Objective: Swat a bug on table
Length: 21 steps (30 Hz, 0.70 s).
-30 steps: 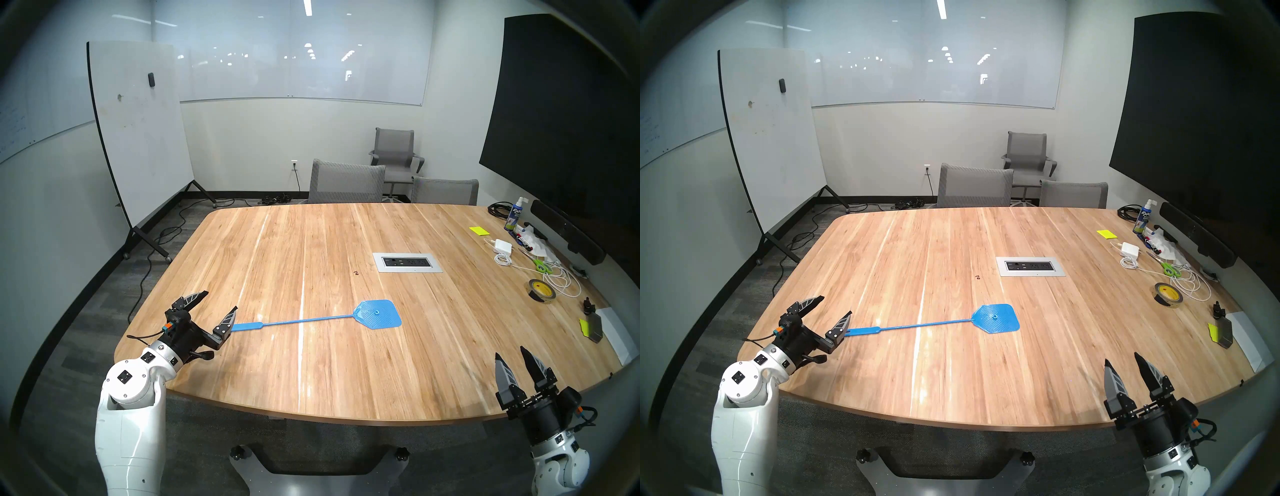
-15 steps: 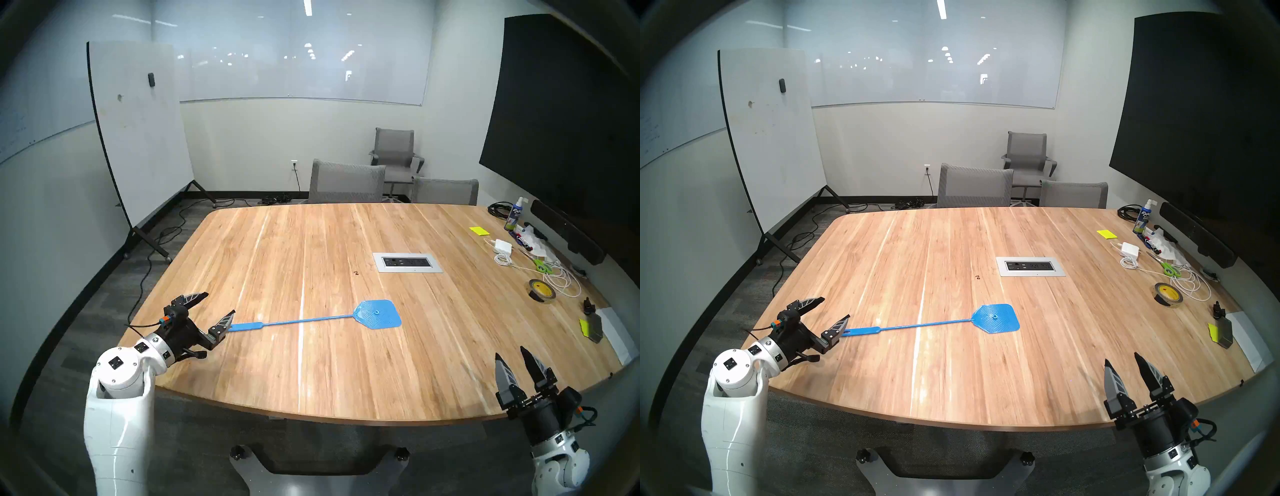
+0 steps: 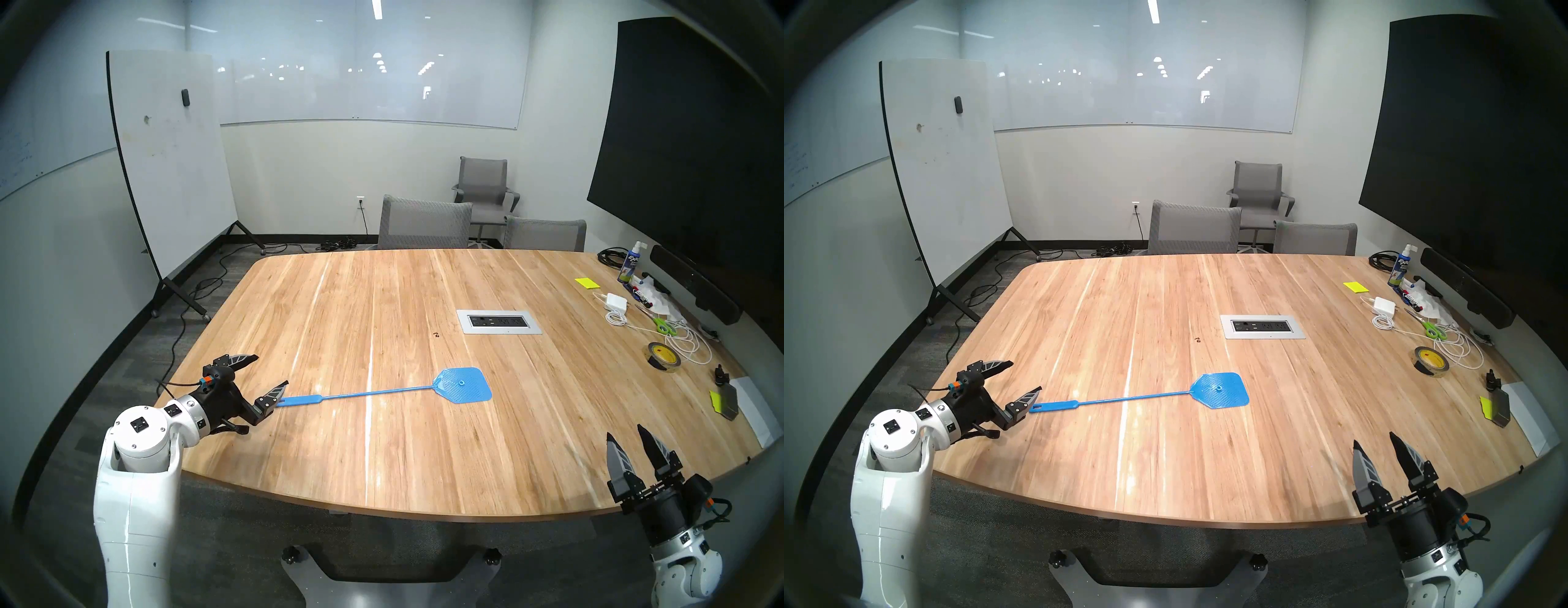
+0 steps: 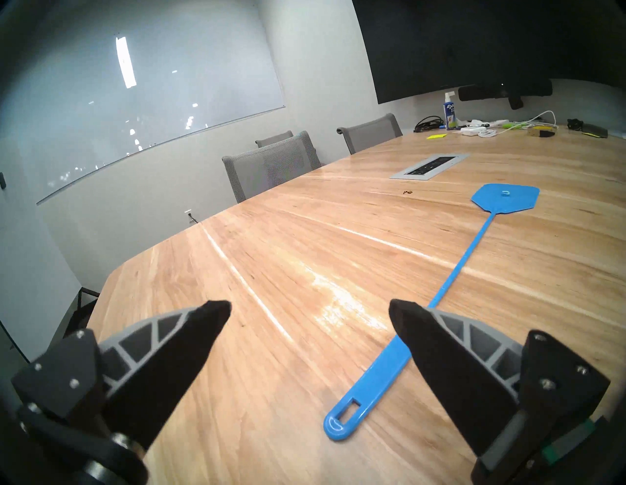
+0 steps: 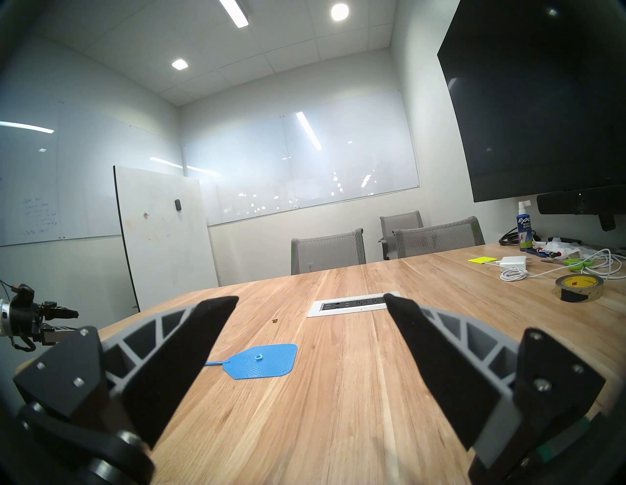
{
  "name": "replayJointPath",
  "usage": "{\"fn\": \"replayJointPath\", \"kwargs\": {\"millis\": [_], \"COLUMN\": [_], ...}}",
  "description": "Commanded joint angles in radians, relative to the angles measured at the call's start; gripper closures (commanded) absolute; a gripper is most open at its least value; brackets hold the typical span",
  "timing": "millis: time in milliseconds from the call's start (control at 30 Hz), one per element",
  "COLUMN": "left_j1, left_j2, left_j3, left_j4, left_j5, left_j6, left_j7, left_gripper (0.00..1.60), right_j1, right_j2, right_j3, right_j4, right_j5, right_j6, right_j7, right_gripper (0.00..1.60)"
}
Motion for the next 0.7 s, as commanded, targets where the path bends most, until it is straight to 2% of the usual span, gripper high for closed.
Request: {"fn": "replayJointPath", "kwargs": {"millis": [0,333,667], "left_j1": [-0.039,-0.083,-0.126], "left_j2": [0.023,0.058,0.073], "left_j3": [0.010,0.050,0.092], "left_j4": [-0.040,-0.022,-0.004], "left_j5": [0.018,0.102,0.140], "left_j6": [0.052,0.104,0.142], "left_j7": [-0.005,-0.007,-0.027], "left_gripper": [0.00,0.00,0.00], "right_j1": [0.001,0.002,0.002], "right_j2": [0.001,0.001,0.000], "right_j3": [-0.001,-0.001,-0.001], "right_j4": [-0.014,-0.014,-0.014], "right_j5": [0.000,0.000,0.000], "right_j6": [0.000,0.000,0.000], "right_j7": [0.001,0.001,0.001], "right_gripper": [0.00,0.00,0.00]}}
